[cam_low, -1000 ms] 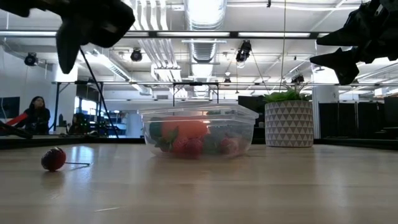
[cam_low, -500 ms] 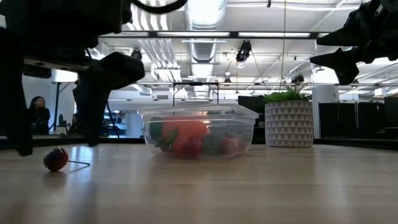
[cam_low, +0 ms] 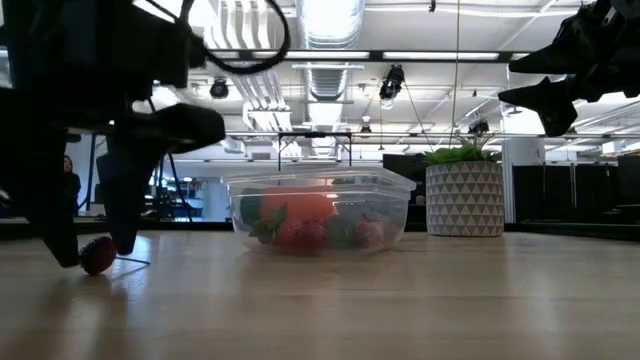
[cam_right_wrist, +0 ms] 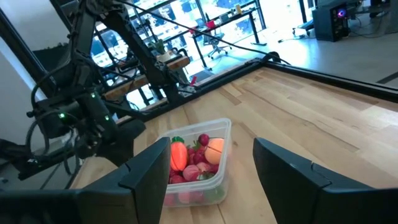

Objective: Pick and placing Produce into tupperware
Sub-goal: Put the red cherry into the transparent container

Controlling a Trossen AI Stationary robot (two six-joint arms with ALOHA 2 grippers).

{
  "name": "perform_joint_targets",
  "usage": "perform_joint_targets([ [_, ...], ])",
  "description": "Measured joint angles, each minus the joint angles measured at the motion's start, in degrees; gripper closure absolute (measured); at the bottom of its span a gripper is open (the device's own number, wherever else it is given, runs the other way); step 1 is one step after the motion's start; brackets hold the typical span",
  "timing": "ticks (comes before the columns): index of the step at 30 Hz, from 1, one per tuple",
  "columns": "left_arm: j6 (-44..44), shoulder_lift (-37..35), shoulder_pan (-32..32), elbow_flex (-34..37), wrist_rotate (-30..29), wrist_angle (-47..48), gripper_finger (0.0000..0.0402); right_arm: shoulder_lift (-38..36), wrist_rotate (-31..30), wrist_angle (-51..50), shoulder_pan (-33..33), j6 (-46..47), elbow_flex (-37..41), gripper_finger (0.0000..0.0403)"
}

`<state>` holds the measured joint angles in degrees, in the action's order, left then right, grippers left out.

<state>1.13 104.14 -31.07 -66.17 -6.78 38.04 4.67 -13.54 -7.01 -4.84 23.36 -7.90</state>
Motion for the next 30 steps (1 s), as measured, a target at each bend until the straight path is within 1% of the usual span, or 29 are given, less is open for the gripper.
perform_joint_targets([
  [5,0.0,1.3,0.0,0.0,0.4,-0.1,0.0296,0.0,0.0,0.0,0.0,0.0,0.0,0.0181],
  [17,0.0,1.1,0.8,0.0,-0.3,-0.1,0.0299,0.0,0.0,0.0,0.0,0.0,0.0,0.0181],
  [20,0.0,0.5,1.3,0.1,-1.3,0.8,0.0314,0.0,0.0,0.0,0.0,0.0,0.0,0.0181],
  [26,-0.1,-1.8,3.2,0.1,-1.1,1.7,0.0358,0.0,0.0,0.0,0.0,0.0,0.0,0.0181],
  [30,-0.5,-3.6,4.6,-1.1,-1.8,3.0,0.0368,0.0,0.0,0.0,0.0,0.0,0.0,0.0181],
])
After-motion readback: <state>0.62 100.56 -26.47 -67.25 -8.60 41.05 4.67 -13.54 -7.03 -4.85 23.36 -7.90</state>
